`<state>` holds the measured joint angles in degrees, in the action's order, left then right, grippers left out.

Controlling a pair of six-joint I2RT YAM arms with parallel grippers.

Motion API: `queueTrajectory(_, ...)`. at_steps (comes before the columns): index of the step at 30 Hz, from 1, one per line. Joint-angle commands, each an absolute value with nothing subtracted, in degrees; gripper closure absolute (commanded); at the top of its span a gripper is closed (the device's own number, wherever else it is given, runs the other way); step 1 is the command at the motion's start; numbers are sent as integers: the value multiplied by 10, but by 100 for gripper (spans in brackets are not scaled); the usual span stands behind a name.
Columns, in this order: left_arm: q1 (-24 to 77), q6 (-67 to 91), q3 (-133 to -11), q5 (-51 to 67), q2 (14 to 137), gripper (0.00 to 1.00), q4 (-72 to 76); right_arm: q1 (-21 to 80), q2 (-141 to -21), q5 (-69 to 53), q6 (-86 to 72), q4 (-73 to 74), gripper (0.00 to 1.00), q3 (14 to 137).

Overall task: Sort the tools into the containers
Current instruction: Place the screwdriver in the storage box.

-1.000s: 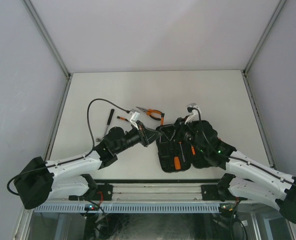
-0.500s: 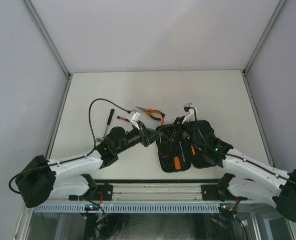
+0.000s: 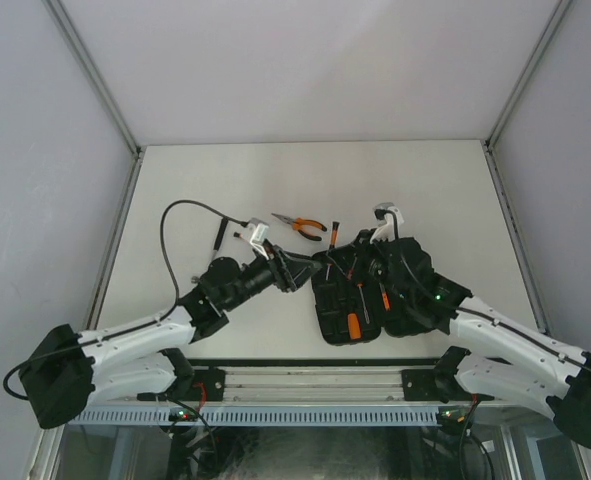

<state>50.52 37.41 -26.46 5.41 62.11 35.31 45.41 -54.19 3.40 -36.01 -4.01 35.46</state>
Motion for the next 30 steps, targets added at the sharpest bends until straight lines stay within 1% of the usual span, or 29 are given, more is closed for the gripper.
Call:
queueTrajectory(1, 503, 369, -254, -60, 556, 50, 294, 452, -514, 89, -340, 31, 100, 393)
queueTrajectory(5, 481, 397, -275, -193, 523, 50, 183, 452, -504, 111, -334, 112, 100, 411)
queueTrajectory(9, 439, 403, -291, -233, 527, 50, 154, 452, -531, 94, -328, 191, 100, 443)
queueTrajectory(14, 416, 401, -308, -196, 577, 50, 156, 452, -607, 45, -319, 252, 100, 485)
queueTrajectory(21, 415, 399, -323, -93, 670, 51, 154, 447, -712, 38, -319, 280, 100, 530)
queueTrajectory(27, 414, 414, -340, 24, 744, 61, 192, 435, -785, 42, -324, 288, 100, 564)
queueTrajectory(30, 414, 418, -344, 61, 779, 61, 219, 426, -817, 38, -325, 288, 100, 574)
